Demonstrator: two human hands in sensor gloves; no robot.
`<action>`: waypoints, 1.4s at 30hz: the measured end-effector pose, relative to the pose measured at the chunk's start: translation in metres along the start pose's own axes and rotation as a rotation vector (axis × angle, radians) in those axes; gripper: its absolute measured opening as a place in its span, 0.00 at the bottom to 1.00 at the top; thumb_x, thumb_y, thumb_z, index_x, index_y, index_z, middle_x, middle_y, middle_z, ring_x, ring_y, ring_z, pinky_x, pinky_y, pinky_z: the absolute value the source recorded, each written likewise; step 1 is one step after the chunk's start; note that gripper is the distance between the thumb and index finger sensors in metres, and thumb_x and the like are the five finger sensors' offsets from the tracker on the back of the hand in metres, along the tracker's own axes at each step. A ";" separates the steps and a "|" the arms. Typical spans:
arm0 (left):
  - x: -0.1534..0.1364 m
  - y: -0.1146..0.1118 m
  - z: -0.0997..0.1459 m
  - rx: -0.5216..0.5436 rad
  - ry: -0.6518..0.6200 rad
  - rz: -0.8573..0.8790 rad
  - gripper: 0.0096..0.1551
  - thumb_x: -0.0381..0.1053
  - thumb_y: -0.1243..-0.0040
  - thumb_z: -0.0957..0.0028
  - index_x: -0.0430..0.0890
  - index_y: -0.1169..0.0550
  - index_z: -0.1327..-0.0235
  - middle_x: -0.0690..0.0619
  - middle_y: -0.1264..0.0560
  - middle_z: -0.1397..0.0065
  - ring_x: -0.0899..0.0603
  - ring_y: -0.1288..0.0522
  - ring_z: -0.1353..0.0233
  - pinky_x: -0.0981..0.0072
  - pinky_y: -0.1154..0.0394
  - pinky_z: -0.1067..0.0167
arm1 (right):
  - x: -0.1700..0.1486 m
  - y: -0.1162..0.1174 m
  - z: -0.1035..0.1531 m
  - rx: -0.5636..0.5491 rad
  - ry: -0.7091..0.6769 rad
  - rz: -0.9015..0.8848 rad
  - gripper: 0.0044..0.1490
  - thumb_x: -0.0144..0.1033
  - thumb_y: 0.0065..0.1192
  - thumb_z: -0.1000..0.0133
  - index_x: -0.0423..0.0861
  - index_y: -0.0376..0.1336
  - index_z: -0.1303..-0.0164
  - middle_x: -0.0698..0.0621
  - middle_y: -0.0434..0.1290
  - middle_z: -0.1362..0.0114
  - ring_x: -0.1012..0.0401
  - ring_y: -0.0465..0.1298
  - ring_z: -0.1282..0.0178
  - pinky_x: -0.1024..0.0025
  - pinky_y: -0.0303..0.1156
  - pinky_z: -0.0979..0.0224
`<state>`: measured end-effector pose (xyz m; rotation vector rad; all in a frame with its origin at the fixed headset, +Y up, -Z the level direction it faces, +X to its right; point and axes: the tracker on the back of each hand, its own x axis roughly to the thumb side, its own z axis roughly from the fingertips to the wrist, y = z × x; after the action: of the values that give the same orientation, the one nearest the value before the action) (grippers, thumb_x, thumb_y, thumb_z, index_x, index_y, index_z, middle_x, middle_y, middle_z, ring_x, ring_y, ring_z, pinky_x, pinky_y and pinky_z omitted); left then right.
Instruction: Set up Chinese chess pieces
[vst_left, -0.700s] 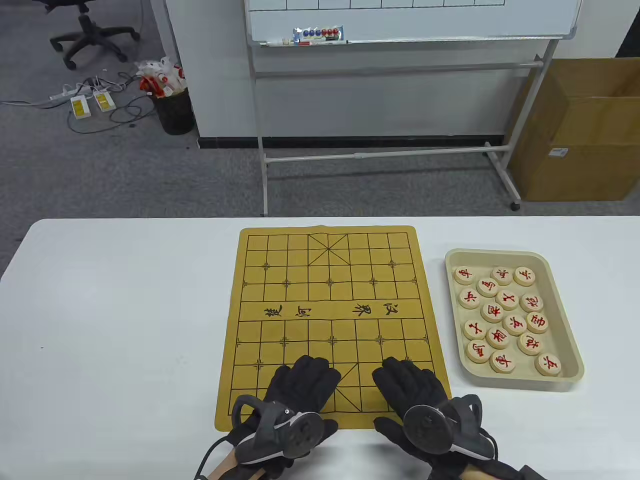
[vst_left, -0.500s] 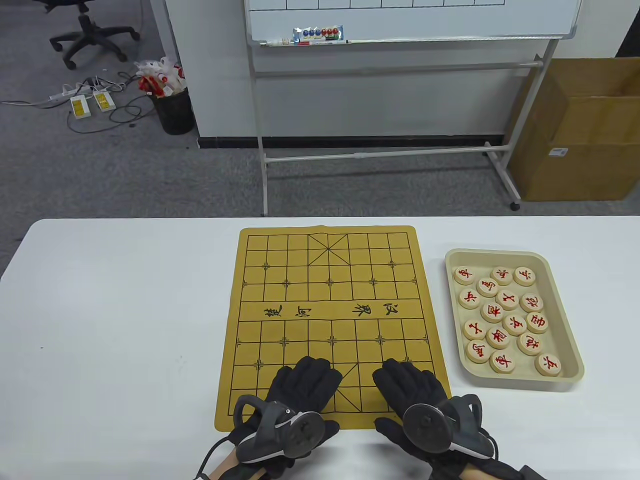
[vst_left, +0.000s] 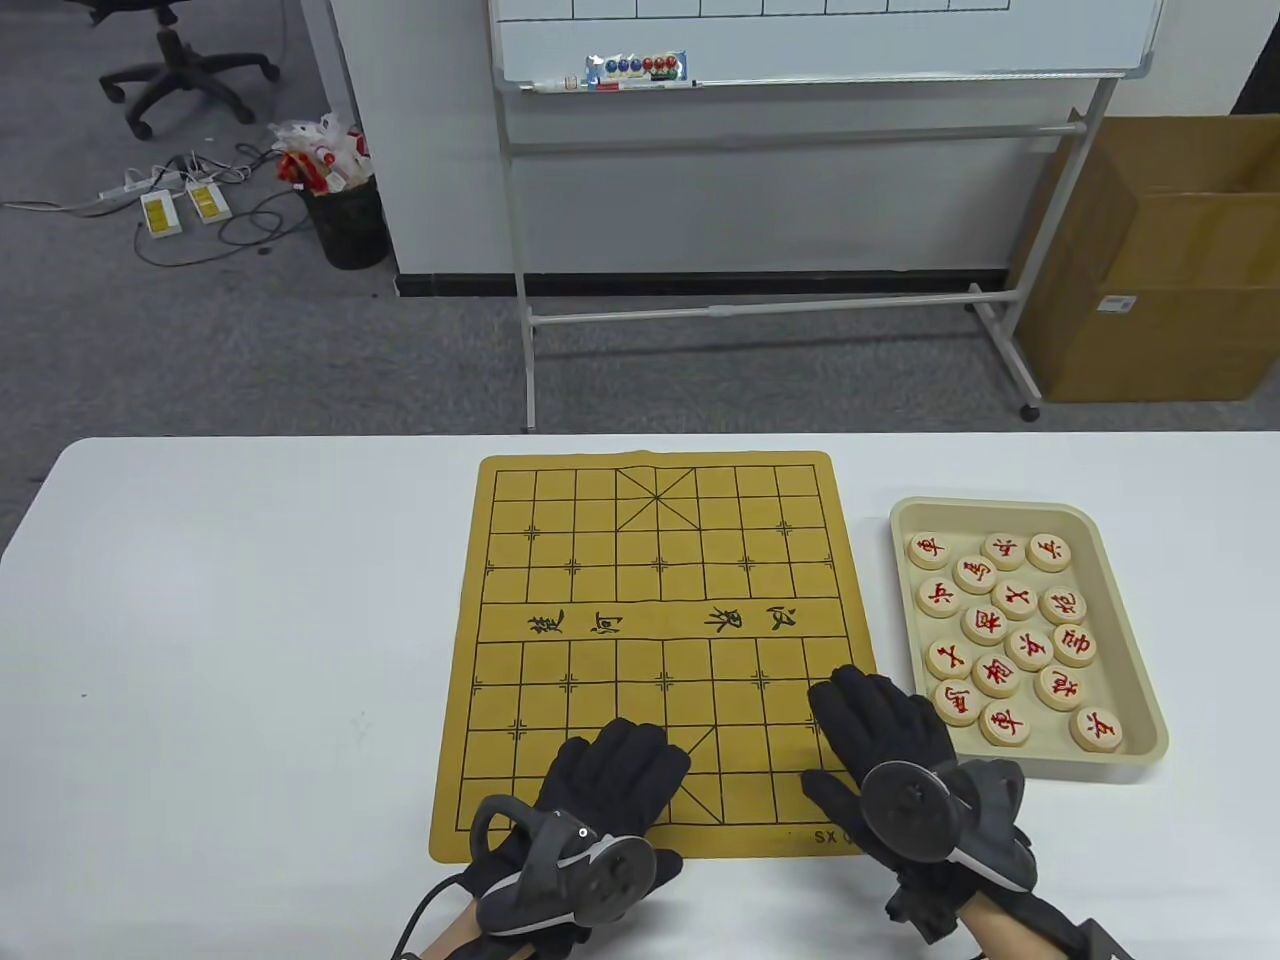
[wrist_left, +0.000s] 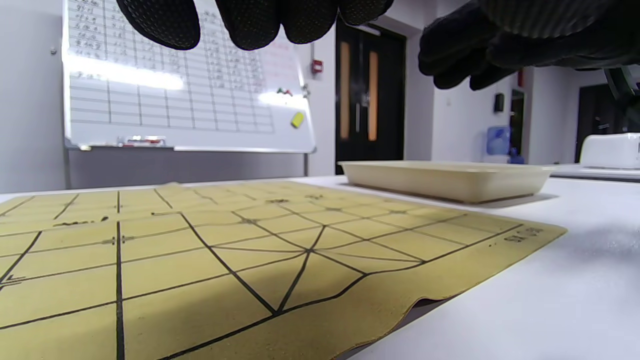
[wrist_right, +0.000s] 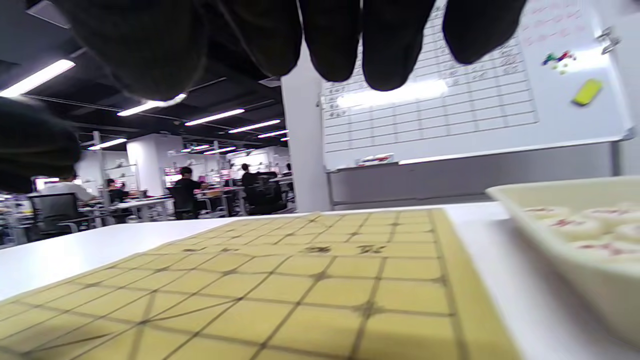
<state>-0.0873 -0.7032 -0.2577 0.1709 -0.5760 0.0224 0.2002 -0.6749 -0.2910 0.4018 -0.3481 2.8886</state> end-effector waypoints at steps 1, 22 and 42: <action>0.000 0.000 0.000 -0.001 0.000 -0.002 0.53 0.71 0.51 0.61 0.54 0.48 0.22 0.49 0.48 0.14 0.38 0.45 0.14 0.35 0.40 0.23 | -0.007 -0.004 -0.002 -0.015 0.024 0.002 0.51 0.56 0.61 0.49 0.46 0.53 0.17 0.41 0.57 0.12 0.40 0.62 0.14 0.35 0.57 0.19; -0.003 -0.002 -0.001 -0.017 0.028 -0.003 0.53 0.70 0.51 0.61 0.54 0.48 0.21 0.48 0.47 0.15 0.38 0.44 0.15 0.36 0.39 0.23 | -0.136 0.041 -0.073 0.460 0.317 0.289 0.39 0.49 0.73 0.52 0.56 0.65 0.28 0.53 0.73 0.22 0.52 0.71 0.20 0.40 0.59 0.17; -0.004 -0.004 -0.003 -0.036 0.034 0.001 0.52 0.70 0.51 0.61 0.54 0.47 0.22 0.48 0.46 0.15 0.38 0.43 0.15 0.36 0.39 0.23 | -0.117 0.074 -0.075 0.430 0.187 0.548 0.45 0.54 0.76 0.57 0.58 0.64 0.27 0.54 0.73 0.25 0.54 0.72 0.19 0.39 0.58 0.17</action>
<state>-0.0892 -0.7066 -0.2628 0.1351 -0.5426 0.0154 0.2749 -0.7451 -0.4105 0.0992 0.2444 3.5031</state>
